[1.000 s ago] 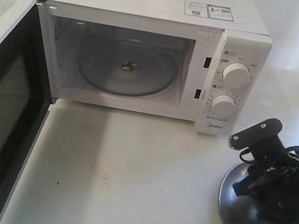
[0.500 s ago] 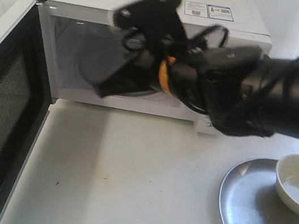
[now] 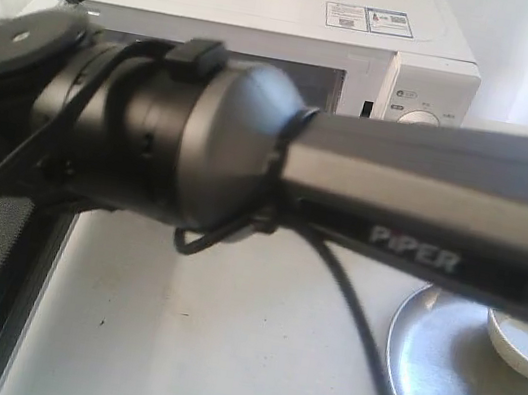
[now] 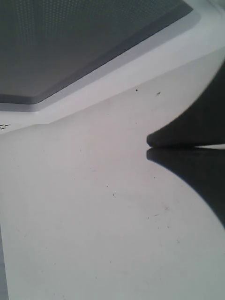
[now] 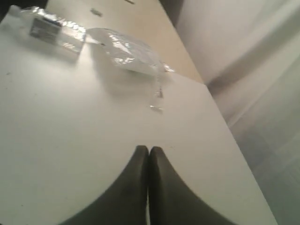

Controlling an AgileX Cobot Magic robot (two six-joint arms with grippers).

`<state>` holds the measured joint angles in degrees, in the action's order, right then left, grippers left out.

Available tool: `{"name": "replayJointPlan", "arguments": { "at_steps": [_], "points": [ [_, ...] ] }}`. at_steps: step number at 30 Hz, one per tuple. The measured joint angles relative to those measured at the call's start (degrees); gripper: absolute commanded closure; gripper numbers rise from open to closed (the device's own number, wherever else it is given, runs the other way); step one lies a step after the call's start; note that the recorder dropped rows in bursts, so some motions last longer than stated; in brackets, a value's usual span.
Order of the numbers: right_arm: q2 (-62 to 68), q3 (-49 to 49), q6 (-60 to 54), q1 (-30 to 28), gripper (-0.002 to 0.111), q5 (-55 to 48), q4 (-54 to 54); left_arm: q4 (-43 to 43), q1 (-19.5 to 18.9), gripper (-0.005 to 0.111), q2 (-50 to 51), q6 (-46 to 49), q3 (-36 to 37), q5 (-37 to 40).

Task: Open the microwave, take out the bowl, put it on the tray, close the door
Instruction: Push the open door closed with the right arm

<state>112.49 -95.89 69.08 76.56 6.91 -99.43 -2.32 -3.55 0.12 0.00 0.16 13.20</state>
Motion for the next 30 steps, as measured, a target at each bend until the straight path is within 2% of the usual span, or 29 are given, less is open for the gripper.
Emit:
{"name": "replayJointPlan", "arguments": {
  "at_steps": [4,10,16,21,24,30],
  "points": [
    [1.3,-0.1,-3.1,0.6,0.108,-2.7,-0.3,0.0,0.0,0.107,0.0,0.0,0.0,0.0],
    [1.3,1.8,-7.6,0.6,0.108,-23.6,-0.4,0.0,0.0,0.107,0.0,0.0,0.0,0.0],
    [1.6,2.5,-35.3,0.6,0.108,-49.6,13.0,0.0,0.0,0.107,0.0,0.0,0.0,0.0],
    [2.5,3.3,-45.8,-0.9,0.108,-71.2,17.8,0.0,0.0,0.107,0.0,0.0,0.0,0.0],
    [2.0,3.4,-46.8,-1.5,0.108,-75.6,17.6,0.0,0.0,0.107,0.0,0.0,0.0,0.0],
    [-0.7,3.4,-47.3,-1.9,0.108,-76.0,21.7,0.0,0.0,0.107,0.0,0.0,0.0,0.0]
  ]
}}
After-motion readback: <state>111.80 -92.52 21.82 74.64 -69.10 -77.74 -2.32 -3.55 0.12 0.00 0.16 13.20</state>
